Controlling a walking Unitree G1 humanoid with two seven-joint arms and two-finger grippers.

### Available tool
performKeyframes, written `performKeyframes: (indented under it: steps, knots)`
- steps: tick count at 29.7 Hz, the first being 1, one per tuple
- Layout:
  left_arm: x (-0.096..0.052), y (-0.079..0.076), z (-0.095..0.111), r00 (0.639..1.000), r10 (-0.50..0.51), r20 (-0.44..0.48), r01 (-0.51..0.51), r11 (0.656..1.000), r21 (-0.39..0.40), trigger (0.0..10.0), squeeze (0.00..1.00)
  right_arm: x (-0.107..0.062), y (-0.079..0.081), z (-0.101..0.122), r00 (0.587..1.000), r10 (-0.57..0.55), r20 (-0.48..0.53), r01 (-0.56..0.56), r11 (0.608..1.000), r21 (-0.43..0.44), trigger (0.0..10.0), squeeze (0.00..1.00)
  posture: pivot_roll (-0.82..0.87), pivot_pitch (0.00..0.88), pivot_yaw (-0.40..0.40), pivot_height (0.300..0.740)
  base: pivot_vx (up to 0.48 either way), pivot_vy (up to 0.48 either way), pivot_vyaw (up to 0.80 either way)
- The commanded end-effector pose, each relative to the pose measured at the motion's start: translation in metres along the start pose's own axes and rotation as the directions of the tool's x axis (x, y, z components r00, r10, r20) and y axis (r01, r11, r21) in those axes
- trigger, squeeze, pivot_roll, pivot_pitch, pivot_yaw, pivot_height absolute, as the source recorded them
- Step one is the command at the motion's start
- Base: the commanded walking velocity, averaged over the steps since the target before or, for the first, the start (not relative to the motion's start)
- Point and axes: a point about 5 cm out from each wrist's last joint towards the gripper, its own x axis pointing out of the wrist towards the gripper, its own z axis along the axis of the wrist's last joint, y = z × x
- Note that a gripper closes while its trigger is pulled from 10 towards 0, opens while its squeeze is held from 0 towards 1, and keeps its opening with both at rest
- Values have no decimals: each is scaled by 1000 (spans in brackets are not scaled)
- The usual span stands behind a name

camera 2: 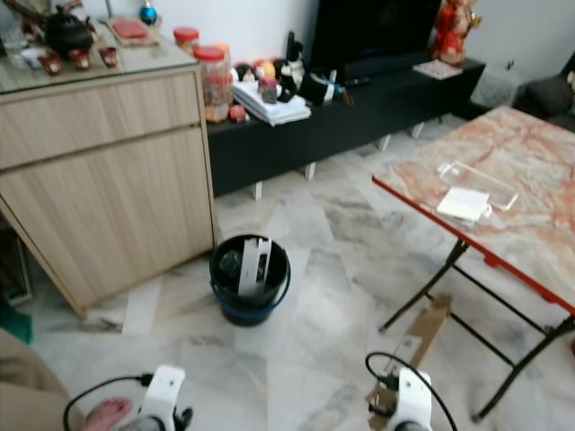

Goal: Picking trash to rubbish bin

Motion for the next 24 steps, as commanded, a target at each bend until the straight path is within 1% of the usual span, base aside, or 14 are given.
performKeyframes:
  steps: [1, 9, 13, 15, 20, 24]
  knots:
    - [2, -12, 9, 999, -31, 23, 31, 1000, 7, 10000, 0, -2, -15, -2, 999, -42, -5, 42, 999, 8, 10000, 0, 9, 31, -113, 740, 319, 0, -800]
    - [2, -12, 8, 999, -31, 21, 31, 1000, 6, 10000, 0, -2, -14, -4, 1000, -28, -9, 28, 999, -17, 10000, 0, 10, 33, -115, 740, 315, 0, 0]
    - [2, -12, 9, 999, -31, 22, 31, 1000, 3, 10000, 0, -2, -12, -4, 1000, 3, -14, -3, 1000, -16, 10000, 0, 6, 43, -117, 740, 311, 0, 0]
    - [2, -12, 9, 999, -31, 22, 31, 1000, 3, 10000, 0, -2, -10, -7, 999, 17, -31, -18, 999, -28, 10000, 0, 4, 46, -117, 740, 313, 0, 613]
    - [2, -13, 9, 999, -30, 23, 30, 1000, 0, 10000, 0, -3, -11, -13, 999, -5, -45, 4, 1000, -29, 10000, 0, 6, 49, -118, 740, 308, 0, 678]
    - [2, -13, 9, 999, -30, 22, 30, 1000, -1, 10000, 0, -5, -15, -20, 998, -23, -56, 22, 1000, -19, 10000, 0, 0, 55, -118, 740, 307, 0, 0]
